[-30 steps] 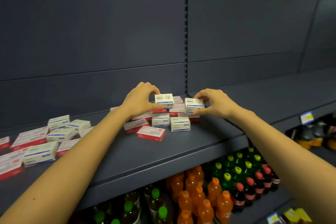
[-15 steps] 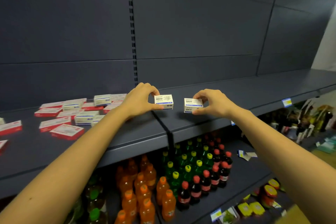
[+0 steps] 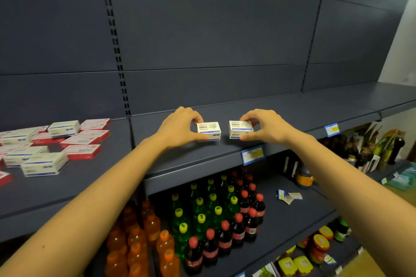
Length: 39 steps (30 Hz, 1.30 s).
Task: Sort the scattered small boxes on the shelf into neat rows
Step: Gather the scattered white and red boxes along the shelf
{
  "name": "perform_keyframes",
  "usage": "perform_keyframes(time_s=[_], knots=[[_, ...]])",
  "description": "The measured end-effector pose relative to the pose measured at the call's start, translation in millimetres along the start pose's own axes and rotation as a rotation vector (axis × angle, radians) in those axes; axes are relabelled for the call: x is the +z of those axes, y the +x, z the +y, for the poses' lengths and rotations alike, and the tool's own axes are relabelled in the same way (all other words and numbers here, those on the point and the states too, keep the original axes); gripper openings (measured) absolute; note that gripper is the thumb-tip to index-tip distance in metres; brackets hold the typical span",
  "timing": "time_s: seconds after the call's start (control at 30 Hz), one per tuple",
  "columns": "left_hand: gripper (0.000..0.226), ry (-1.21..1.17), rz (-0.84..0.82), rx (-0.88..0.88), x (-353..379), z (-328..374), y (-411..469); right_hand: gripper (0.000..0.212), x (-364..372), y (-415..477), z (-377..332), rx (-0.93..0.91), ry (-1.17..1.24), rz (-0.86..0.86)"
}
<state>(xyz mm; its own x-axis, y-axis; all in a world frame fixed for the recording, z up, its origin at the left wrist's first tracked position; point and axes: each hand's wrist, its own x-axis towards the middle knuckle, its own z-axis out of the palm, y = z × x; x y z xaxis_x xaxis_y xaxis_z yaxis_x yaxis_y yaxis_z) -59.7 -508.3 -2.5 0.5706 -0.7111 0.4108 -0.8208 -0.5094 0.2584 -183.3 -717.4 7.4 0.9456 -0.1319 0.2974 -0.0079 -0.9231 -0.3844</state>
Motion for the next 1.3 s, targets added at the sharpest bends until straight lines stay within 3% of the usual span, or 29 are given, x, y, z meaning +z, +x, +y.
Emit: perform_keyframes(time_s=[0.23, 0.67, 0.83, 0.93, 1.1, 1.3], knots=[[0.042, -0.032, 0.031, -0.062, 30, 5, 37, 0.044, -9, 31, 49, -0.059, 0.045, -0.042], [0.037, -0.033, -0.067, -0.220, 52, 20, 55, 0.041, -8, 75, 93, -0.189, 0.092, -0.213], [0.036, -0.054, 0.001, -0.328, 43, 31, 49, 0.054, -6, 88, 97, -0.220, -0.089, -0.421], [0.034, 0.081, 0.105, -0.414, 26, 29, 40, 0.070, -14, 98, 84, -0.299, -0.209, -0.369], [0.037, 0.361, 0.170, -0.564, -3, 19, 0, 0.043, -8, 108, 30, -0.546, -0.113, -0.209], [0.041, 0.531, 0.169, -0.815, -31, 18, -79, 0.041, 32, 103, -47, -0.753, -0.033, -0.211]])
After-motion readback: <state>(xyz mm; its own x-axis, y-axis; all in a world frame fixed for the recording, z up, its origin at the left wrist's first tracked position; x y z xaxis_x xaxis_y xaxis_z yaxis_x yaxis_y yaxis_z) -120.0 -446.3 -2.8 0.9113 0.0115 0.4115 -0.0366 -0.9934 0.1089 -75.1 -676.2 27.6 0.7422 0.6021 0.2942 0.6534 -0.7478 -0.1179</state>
